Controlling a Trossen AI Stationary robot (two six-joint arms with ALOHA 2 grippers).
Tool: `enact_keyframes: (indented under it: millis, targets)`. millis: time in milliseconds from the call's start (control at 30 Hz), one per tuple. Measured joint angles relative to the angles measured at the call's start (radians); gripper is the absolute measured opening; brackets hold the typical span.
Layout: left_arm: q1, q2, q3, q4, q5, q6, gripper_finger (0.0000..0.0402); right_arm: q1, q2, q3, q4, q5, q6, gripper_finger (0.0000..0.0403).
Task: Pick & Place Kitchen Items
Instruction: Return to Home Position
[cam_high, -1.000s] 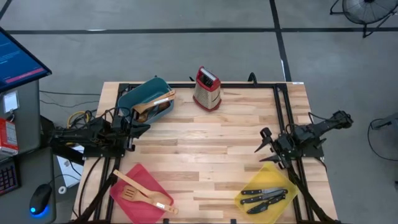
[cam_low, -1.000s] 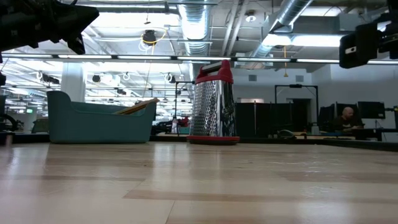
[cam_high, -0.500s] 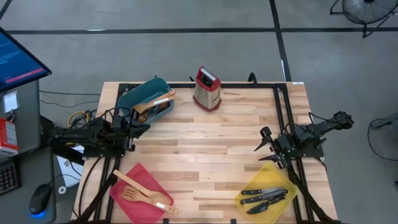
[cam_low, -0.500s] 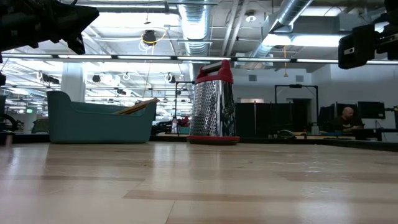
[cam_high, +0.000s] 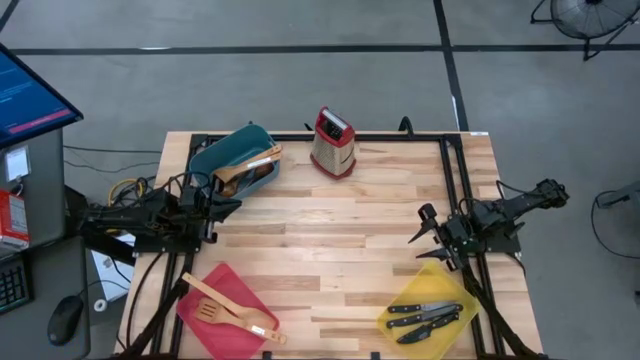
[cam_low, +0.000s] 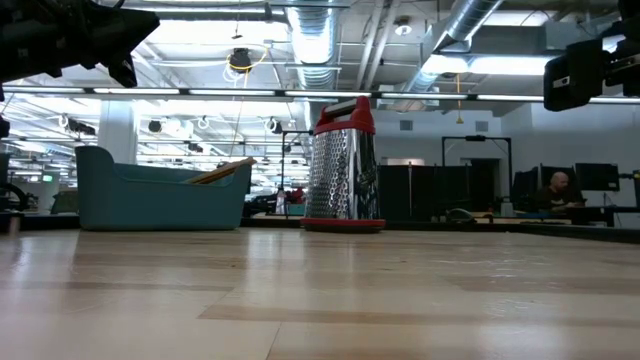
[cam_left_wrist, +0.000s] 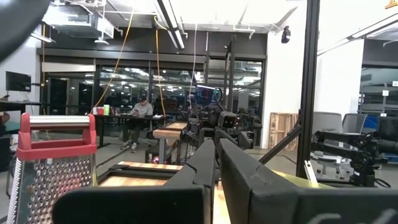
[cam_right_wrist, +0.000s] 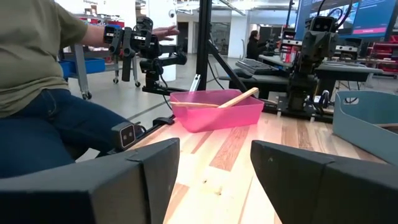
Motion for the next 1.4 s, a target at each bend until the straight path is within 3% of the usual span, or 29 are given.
enact_keyframes:
  millis: [300,700,967,1400]
  targets:
    - [0.001,-0.002,0.000,0.009,0.000,0.000,0.0008,0.000,0.000,0.000,0.000,0.000,0.000,0.0208]
    - [0.150,-0.002,0.000,0.018,-0.001,0.000,0.0008,0.000,0.000,0.000,0.000,0.000,0.000,0.0208]
    - [0.186,-0.002,0.000,0.023,0.000,0.000,0.0008,0.000,0.000,0.000,0.000,0.000,0.000,0.0209]
    - [0.120,-0.003,0.000,0.030,0.000,0.000,0.0008,0.000,0.000,-0.001,0.000,0.000,0.000,0.0209]
